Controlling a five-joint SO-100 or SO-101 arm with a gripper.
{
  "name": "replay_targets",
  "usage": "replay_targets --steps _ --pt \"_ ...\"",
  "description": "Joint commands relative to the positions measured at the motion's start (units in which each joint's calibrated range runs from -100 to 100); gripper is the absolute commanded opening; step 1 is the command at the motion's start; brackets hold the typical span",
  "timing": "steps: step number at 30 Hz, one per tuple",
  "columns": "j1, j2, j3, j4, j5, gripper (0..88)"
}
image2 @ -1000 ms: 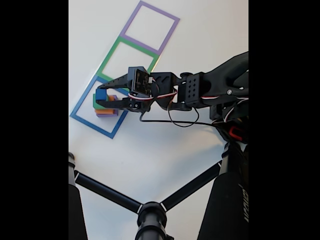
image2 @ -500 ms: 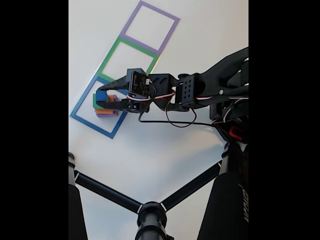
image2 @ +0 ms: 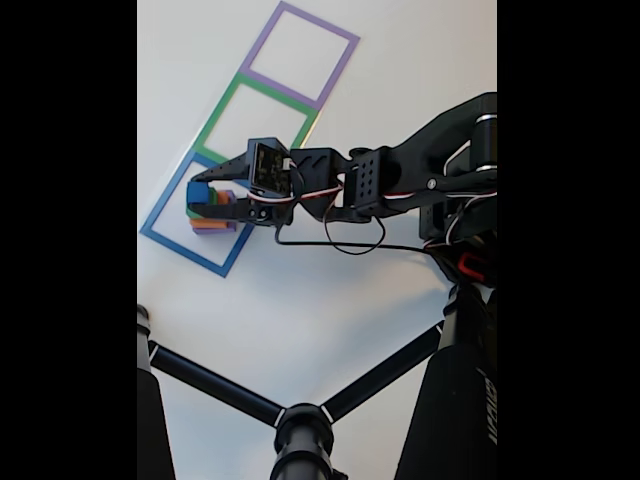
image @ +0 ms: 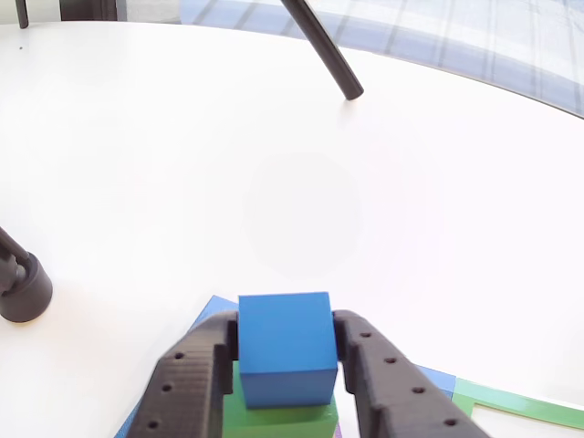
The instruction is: Tower of hanoi
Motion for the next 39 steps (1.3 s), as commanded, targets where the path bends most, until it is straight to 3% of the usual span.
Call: replay_targets --steps 1,7,18,23,29,36,39 --pt "0.1 -0.1 -2.3 -1.3 0.7 4.9" --pt "0.4 0.8 -2.7 -2.3 0.7 18.1" --pt "0.2 -0.5 -3.7 -2.5 0.7 23.0" --pt "0.3 -6.1 -4.6 2.6 0.7 23.6" --pt "0.9 -18.1 -7.0 16.3 0.2 21.7" --pt "4.7 -35.4 -10.2 42.8 -2.0 1.7" --pt "7.0 -41.4 -13.3 55.8 -2.0 0.2"
